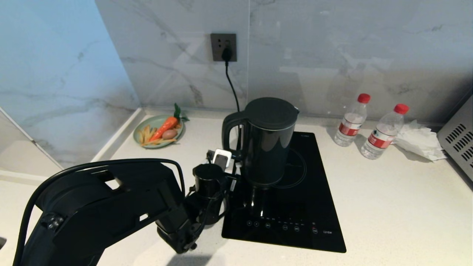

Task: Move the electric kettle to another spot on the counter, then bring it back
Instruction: Finish boiling water, then pick up the kettle

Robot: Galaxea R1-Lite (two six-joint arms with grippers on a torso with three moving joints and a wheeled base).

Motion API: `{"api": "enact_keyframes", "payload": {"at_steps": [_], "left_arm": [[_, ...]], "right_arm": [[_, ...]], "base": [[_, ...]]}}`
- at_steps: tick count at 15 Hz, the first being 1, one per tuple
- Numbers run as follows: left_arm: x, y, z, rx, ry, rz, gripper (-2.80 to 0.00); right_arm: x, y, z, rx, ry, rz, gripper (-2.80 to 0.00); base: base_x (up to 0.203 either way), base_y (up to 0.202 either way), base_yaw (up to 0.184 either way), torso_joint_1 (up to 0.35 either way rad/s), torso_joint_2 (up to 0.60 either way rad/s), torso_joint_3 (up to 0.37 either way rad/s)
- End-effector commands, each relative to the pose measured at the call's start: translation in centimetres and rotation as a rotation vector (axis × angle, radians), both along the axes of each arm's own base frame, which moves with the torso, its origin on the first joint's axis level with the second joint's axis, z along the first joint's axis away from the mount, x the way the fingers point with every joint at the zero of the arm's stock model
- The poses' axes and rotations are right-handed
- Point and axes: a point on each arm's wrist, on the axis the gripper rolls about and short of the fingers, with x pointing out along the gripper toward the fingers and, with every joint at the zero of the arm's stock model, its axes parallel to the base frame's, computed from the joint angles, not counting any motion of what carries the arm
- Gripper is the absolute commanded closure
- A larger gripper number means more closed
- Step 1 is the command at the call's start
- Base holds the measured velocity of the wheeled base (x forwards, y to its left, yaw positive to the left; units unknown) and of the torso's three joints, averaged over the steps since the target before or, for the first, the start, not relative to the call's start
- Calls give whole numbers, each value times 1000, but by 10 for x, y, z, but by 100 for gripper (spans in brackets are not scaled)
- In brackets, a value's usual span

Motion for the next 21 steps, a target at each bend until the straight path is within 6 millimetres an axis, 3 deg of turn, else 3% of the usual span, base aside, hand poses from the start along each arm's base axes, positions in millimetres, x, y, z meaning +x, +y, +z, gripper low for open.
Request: {"api": "enact_keyframes", "payload": {"at_steps": [1, 7, 12, 16, 21], "left_arm": [[1, 0, 3, -11, -14, 7, -280], [-5, 10, -9, 15, 30, 10, -280], [-5, 40, -16, 12, 36, 56, -280], [-25, 62, -14, -26, 55, 71, -280], [-59, 76, 12, -136, 111, 53, -280]], "right_arm": [[0, 0, 0, 0, -1, 0, 0], [0, 0, 0, 0, -1, 0, 0], [0, 0, 0, 0, -1, 0, 0], [0, 0, 0, 0, 0, 0, 0], [0, 0, 0, 0, 0, 0, 0]], "base": [[0, 0, 0, 0, 0, 0], [0, 0, 0, 0, 0, 0], [0, 0, 0, 0, 0, 0], [0, 0, 0, 0, 0, 0], [0, 0, 0, 0, 0, 0]]}}
